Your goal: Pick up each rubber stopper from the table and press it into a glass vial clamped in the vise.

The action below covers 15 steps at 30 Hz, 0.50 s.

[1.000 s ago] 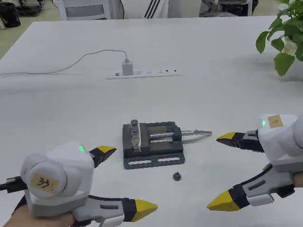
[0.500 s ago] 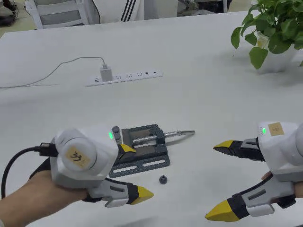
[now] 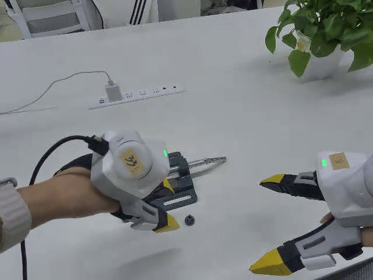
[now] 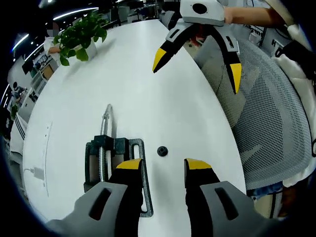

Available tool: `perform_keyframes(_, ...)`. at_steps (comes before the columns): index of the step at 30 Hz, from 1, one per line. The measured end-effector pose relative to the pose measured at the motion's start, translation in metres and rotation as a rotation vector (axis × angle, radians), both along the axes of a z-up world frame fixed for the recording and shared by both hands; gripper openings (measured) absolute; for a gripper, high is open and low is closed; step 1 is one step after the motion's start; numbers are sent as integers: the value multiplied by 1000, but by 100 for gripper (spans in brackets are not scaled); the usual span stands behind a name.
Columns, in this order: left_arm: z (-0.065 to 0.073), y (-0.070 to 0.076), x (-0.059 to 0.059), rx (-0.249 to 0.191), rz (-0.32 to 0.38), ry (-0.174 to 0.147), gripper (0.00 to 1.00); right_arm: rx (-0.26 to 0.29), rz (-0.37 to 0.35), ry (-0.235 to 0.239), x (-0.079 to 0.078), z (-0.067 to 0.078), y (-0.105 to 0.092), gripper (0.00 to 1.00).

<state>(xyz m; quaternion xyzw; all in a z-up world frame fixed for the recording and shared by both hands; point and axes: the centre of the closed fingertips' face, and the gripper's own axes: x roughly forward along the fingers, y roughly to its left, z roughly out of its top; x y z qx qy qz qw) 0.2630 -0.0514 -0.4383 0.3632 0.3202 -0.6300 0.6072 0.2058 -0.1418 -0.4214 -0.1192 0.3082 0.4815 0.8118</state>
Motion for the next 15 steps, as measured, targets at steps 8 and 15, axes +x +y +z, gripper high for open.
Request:
perform_keyframes(8,-19,-10,-1,88,-52,29,19,14,-34,2,-3,1,-5,93)
perform_keyframes(15,-32,-15,2,137,-68,36,14,14,-41,4,-5,-1,-8,93)
